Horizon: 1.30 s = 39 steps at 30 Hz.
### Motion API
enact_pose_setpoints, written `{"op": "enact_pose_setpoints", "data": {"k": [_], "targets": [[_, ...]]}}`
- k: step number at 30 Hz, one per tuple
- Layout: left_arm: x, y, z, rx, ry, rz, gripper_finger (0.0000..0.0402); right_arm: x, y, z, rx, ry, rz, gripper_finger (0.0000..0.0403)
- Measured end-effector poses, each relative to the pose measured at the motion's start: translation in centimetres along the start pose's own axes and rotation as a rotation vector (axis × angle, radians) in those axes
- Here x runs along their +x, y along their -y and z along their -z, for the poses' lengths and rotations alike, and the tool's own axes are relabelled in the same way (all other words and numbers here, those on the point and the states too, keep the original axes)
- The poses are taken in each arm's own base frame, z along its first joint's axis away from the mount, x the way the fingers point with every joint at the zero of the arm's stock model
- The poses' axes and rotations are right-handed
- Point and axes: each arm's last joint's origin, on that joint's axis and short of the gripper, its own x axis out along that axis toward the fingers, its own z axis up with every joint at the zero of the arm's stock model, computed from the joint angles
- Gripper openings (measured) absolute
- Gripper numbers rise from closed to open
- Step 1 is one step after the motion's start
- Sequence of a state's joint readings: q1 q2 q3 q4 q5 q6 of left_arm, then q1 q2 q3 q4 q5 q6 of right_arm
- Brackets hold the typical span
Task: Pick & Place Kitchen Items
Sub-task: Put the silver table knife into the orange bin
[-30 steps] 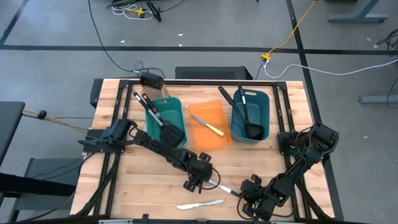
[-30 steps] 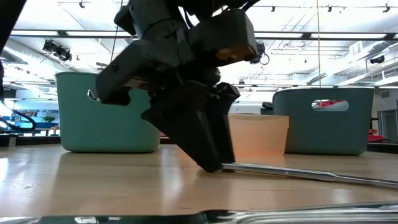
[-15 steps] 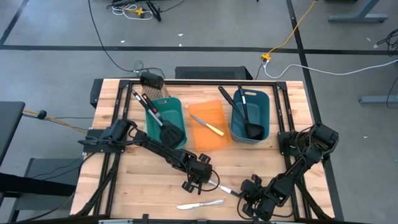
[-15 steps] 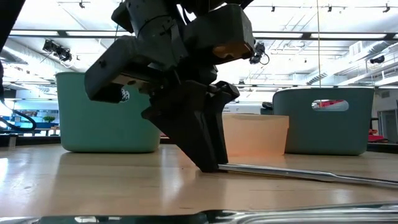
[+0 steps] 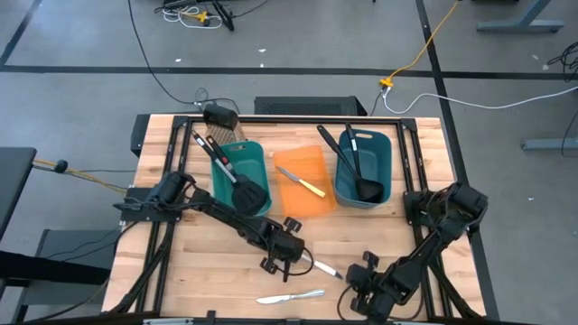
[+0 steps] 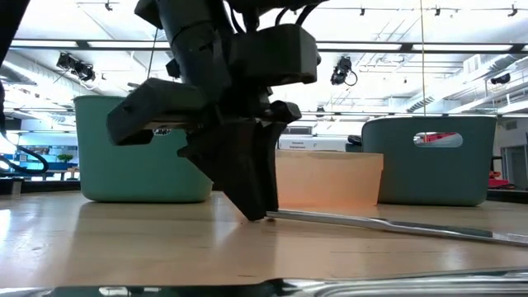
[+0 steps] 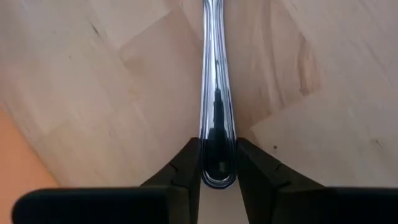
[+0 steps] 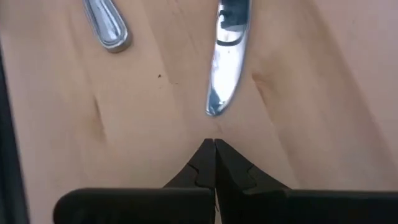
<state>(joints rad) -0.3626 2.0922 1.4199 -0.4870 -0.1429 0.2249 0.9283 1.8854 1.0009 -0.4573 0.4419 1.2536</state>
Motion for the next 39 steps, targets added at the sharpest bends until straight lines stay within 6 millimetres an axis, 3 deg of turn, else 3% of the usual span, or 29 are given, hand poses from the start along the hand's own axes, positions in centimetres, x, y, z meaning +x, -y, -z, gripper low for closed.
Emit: {"op": "enact_pose_setpoints", "data": {"k": [9, 25, 32, 35, 39], "targets": [[-0.4, -0.2, -0.4, 0.002, 0.001, -0.056, 0.0084, -0.5, -0.2, -0.9, -0.052, 0.028, 0.074, 0.0004], [-3.3, -1.4, -3.1, 0.013, 0.027, -0.110, 0.0084, -0.8, -0.4, -1.1, -0.036, 0.058, 0.064, 0.0011], [-3.3, -1.5, -3.1, 0.012, 0.029, -0.111, 0.0084, -0.8, -0.4, -1.3, -0.041, 0.092, 0.073, 0.0015], [-3.3, -1.5, -3.2, 0.012, 0.029, -0.111, 0.0084, -0.8, -0.5, -1.8, -0.036, 0.119, 0.079, 0.0037], [-3.3, -1.5, -3.1, 0.012, 0.029, -0.110, 0.0084, -1.0, -0.8, -3.0, -0.036, 0.152, 0.086, 0.0095]]}}
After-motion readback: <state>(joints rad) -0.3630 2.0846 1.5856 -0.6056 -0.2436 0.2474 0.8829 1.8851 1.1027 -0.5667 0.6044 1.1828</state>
